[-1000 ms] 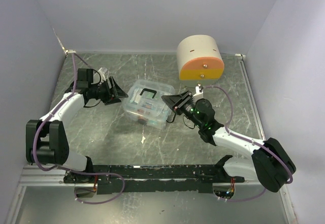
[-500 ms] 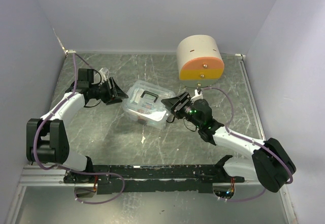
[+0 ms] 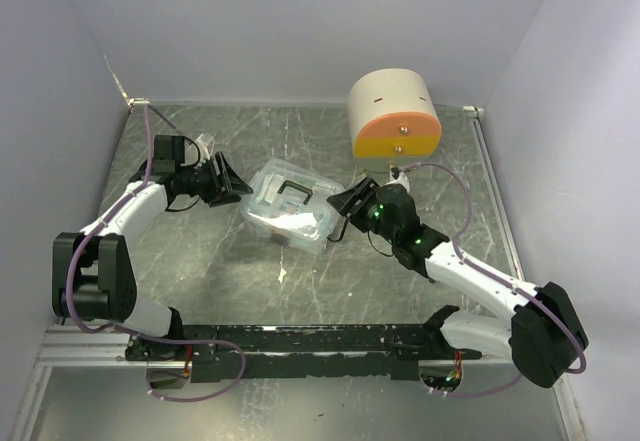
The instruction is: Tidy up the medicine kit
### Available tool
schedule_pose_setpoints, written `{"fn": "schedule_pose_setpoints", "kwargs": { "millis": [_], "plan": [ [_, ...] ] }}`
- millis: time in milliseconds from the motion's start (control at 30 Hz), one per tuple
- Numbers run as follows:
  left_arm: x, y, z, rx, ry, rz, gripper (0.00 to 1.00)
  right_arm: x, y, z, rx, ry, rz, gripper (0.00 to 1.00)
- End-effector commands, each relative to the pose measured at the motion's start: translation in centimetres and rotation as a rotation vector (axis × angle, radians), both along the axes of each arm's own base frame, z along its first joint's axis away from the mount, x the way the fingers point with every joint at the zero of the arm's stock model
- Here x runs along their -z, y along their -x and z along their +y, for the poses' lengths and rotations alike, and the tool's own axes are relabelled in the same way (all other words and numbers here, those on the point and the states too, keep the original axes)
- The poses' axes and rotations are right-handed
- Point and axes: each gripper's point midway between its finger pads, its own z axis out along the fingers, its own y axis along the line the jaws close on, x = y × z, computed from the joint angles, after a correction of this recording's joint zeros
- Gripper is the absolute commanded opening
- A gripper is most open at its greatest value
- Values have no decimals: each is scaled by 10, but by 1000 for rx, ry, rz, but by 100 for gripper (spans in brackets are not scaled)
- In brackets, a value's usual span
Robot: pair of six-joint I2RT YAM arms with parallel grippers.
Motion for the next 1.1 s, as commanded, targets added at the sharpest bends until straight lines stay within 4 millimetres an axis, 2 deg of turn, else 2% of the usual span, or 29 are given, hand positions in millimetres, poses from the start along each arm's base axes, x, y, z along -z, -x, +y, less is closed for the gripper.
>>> {"fn": "schedule_pose_setpoints", "kwargs": {
  "millis": [0,167,333,467,667,867,1067],
  "plan": [
    [4,0,-1,7,-3,9,64,10,-6,-13,28,121,33,52],
    [5,0,-1,8,-7,11,63,15,-11,-19,39,201,57,48],
    [7,1,0,5,-10,16,63,20,-15,-27,53,292,81,51],
    [6,0,1,-1,-13,13,62,21,-14,-22,19,293,81,52],
    [5,-1,1,-5,-15,10,59,22,-14,-11,-23,268,79,44],
    [2,0,1,-1,-16,6,58,28,-18,-16,-12,319,86,38],
    [-10,1,-2,1,14,-8,46,27,-22,-19,-3,349,83,33]
  ]
}}
